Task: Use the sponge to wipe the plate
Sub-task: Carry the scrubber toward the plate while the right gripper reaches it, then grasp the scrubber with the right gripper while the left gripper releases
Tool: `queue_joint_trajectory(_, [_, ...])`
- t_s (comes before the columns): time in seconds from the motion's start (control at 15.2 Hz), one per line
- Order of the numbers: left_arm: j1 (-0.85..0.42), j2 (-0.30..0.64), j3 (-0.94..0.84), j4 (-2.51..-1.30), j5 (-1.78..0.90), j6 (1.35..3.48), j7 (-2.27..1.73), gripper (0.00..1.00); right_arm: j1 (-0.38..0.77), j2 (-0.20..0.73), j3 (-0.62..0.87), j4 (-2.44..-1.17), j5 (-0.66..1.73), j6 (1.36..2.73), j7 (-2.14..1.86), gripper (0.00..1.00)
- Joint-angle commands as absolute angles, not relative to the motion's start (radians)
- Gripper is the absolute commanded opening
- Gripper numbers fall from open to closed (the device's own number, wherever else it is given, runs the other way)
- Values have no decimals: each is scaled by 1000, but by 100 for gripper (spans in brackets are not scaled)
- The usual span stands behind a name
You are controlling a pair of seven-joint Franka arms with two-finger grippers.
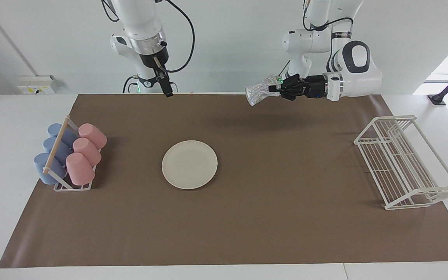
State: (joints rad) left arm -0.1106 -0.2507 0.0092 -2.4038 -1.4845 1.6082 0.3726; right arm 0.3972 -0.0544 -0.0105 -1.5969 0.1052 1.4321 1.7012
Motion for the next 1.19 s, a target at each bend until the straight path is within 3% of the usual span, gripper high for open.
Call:
queue_joint_trajectory(0.0, [-187,-305,18,-2465,-1551,1644,406,0,439,-77,-14,-1612,114,1460,1811,100])
queue_joint_trajectory(0.33, [-368,-324,20,-2468,-1664,1825,411,0,486,-86,-5,-1624,117,1500,1828,100])
queue_joint_trajectory(0.53, [-374,-324,18,-2471,-1681,1833,411,0,534,-98,11,-1644,117,1511,1945,100])
queue_joint_trajectory(0.86, [-390,-328,17,-2476,-1698,1844,410,0,624,-155,14,-1768,118,1686,2057,100])
queue_joint_trajectory(1.12, [-387,-330,18,-2476,-1698,1838,410,0,681,-147,14,-1787,135,1762,2126,100])
